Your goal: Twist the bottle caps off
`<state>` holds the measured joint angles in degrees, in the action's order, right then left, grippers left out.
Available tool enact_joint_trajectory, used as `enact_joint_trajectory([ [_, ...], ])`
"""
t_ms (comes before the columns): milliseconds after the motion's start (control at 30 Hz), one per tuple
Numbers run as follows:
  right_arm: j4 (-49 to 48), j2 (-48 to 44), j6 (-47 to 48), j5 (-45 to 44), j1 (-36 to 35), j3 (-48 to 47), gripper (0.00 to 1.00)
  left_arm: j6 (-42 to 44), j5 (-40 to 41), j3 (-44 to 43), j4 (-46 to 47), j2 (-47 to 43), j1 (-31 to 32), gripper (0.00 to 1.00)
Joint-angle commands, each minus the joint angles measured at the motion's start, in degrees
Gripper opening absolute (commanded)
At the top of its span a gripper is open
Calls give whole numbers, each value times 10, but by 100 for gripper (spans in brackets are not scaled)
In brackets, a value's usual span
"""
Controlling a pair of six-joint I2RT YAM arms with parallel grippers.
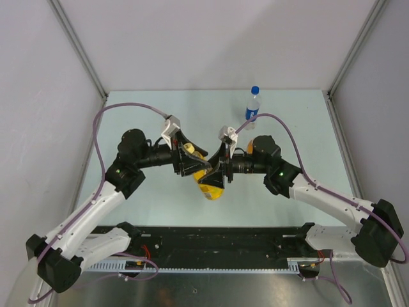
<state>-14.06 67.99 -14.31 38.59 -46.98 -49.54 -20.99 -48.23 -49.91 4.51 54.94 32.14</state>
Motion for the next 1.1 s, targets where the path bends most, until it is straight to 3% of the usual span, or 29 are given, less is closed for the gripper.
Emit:
enact_joint_trajectory([
  [0, -34, -6, -9, -4, 0, -25, 57, -4, 19, 13, 18, -23, 5, 61],
  [167, -23, -11, -9, -8, 0, -25, 46, 4, 60, 20, 12, -44, 5, 92],
  [233, -19, -14, -9, -10, 0, -25, 45, 10, 99, 21, 0, -55, 4, 98],
  [467, 17, -30, 4, -56, 0, -25, 45, 28, 257, 48, -18, -133, -1, 99],
  [600, 42, -43, -7, -107, 32, -24, 45, 33, 304, 70, -23, -179, -2, 99],
  [900, 5, -83, -158, -80, 203, -24, 46, 13, 244, 100, -38, -181, -2, 99],
  [1067, -15, -96, -226, -79, 233, -24, 46, -32, 176, 96, -5, -116, 0, 100],
])
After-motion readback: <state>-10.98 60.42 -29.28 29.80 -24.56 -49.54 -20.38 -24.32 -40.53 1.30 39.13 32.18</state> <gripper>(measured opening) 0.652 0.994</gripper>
